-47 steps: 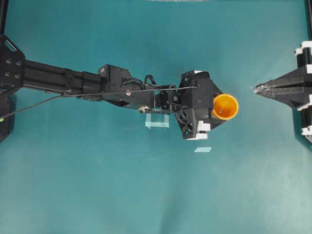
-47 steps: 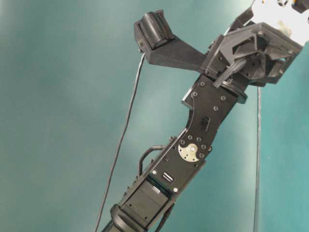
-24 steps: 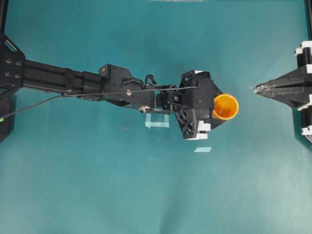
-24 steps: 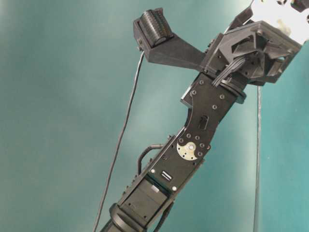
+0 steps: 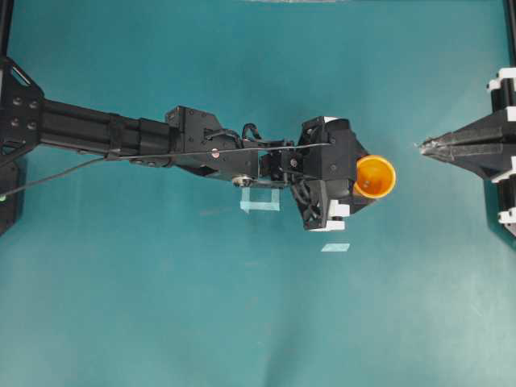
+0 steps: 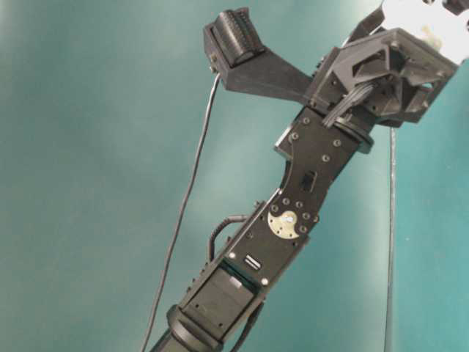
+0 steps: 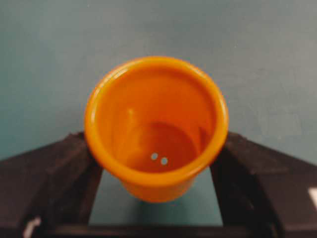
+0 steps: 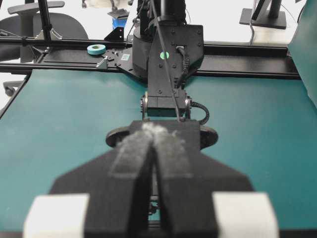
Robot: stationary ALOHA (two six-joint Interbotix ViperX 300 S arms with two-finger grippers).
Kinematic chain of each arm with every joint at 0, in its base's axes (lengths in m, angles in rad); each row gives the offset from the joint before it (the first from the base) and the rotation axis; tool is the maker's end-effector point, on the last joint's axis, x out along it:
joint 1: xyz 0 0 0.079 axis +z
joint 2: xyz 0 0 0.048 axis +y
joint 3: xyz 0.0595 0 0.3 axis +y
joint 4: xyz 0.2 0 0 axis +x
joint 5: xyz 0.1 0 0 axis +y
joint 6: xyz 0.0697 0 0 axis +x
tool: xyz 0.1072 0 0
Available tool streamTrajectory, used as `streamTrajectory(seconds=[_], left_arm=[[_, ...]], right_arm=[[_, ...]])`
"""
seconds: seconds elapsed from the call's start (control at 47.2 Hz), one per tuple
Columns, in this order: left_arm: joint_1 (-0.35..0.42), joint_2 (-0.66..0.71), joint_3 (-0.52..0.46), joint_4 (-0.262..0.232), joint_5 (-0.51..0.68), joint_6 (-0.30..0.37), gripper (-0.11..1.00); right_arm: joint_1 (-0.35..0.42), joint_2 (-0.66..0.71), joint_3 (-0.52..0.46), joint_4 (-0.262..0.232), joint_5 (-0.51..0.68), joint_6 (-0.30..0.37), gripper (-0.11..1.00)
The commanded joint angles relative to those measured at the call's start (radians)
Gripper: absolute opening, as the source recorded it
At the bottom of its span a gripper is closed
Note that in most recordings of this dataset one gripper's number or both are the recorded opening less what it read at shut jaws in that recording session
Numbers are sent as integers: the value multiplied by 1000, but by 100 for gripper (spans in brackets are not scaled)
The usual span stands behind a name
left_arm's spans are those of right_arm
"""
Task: Move the cup to the right with left arm.
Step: 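Hold the orange cup raised near the right gripper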
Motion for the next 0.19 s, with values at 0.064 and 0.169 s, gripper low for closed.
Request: streamTrajectory(seconds=[0.064,0.169], left_arm=[[3,-17,-28,-2,0,-2,64],[3,-17,-28,-2,2,-2,64]], right_arm=[[-2,5,-32,-2,-2,-2,0],[0,5,-32,-2,3,0,0]])
